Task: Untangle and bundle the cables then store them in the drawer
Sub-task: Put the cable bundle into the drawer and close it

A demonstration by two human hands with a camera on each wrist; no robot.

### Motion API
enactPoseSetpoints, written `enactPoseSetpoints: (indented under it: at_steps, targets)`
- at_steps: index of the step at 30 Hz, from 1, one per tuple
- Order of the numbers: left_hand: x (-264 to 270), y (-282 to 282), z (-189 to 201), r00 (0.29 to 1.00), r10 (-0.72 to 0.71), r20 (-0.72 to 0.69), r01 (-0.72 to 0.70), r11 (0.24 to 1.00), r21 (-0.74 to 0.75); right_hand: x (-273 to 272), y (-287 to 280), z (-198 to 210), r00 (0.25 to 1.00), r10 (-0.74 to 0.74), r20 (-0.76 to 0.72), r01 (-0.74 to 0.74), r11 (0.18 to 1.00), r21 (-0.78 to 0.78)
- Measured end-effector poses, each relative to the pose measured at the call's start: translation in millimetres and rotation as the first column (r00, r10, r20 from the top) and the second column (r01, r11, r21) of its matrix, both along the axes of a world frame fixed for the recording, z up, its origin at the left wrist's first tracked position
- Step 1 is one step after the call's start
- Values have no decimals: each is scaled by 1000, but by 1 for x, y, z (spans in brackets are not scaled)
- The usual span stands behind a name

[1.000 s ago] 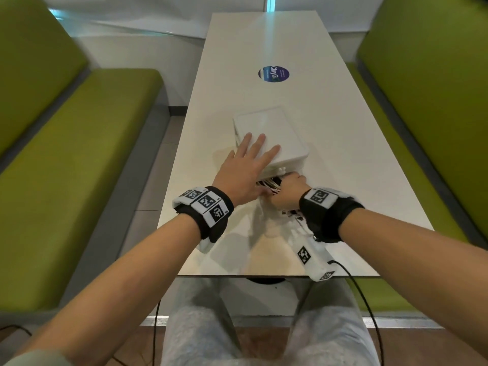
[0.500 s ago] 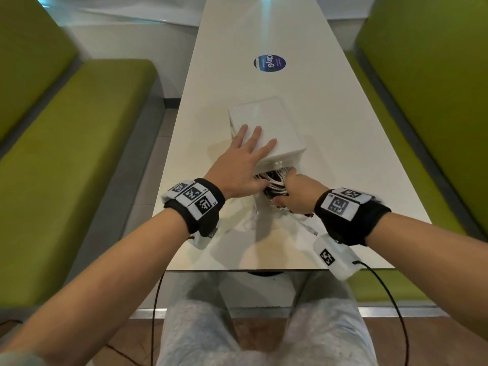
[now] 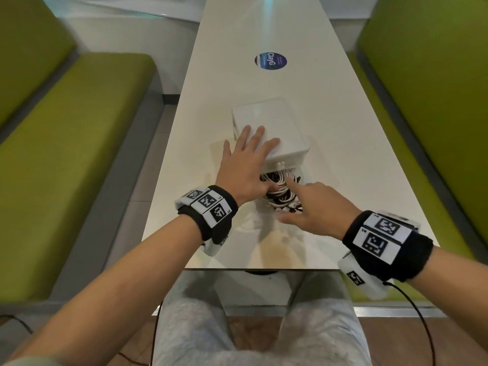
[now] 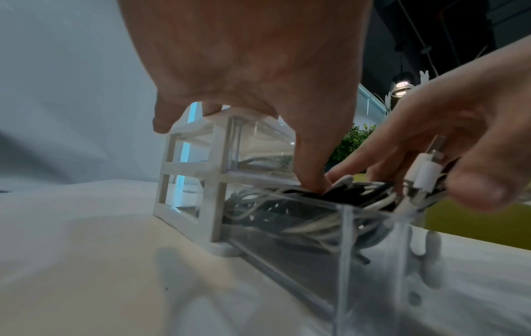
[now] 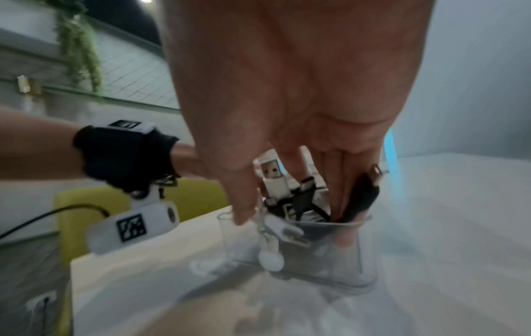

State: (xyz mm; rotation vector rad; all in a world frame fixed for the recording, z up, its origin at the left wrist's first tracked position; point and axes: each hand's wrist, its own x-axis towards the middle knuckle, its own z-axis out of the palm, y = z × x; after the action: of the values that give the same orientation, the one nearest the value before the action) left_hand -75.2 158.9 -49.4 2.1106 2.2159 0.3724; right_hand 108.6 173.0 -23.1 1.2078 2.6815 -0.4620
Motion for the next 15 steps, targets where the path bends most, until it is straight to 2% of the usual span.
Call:
enactPoseSetpoints:
  at_steps: [4,7,11,15]
  targets:
    - [-1,-1,-3,1000,-17,4,17,1000,25,9,1,1,990,133,55,-141,976,165]
    - [-4,0,-5,999,-52,14,51,998,39,11,12,3,994,77,-76,-76,997,22]
    - [-12,0,-7,992,-128,5,128,990,55,8,19,-8,984,29,-177,-26,1000,17]
    - [-12,-4,1,976,-159,-147,161,987,2,7,11,-19,989,142,-37,-135,978,159]
